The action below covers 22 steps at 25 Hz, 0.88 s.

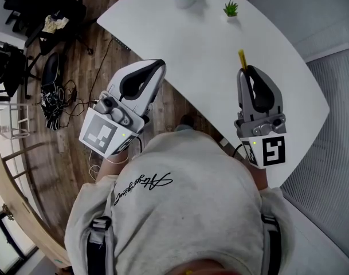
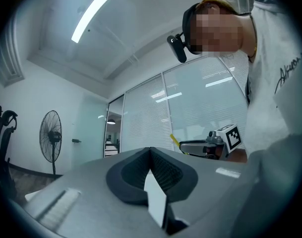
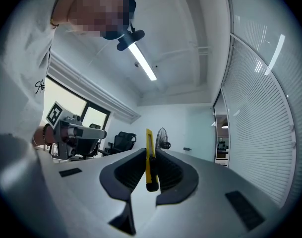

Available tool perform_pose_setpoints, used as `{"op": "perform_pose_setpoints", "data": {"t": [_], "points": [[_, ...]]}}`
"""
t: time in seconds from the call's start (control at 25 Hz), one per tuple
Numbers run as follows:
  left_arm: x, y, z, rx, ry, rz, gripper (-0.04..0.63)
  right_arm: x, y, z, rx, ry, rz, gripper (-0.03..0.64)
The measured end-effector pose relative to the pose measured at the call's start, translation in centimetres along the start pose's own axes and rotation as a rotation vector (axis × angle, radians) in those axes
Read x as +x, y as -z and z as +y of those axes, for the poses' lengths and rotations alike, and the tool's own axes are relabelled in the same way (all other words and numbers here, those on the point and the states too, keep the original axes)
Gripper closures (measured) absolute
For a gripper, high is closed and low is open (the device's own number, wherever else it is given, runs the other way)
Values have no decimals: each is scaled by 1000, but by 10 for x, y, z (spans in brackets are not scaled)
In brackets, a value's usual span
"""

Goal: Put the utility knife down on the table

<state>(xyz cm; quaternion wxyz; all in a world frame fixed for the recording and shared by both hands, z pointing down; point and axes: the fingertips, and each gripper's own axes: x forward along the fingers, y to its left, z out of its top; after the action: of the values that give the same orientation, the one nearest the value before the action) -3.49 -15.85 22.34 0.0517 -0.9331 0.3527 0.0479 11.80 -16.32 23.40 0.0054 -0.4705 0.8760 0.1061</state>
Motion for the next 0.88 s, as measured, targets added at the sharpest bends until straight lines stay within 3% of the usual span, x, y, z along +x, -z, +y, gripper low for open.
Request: {"op": "perform_pose_setpoints", "data": {"t": [0.48,0.88], "points": [[11,-16,-6,-1,19,-8,597,-1,-17,0,19,-40,8,557],[49,0,37,-13,95,7,597,41,8,-10,21,-2,48,557]]}}
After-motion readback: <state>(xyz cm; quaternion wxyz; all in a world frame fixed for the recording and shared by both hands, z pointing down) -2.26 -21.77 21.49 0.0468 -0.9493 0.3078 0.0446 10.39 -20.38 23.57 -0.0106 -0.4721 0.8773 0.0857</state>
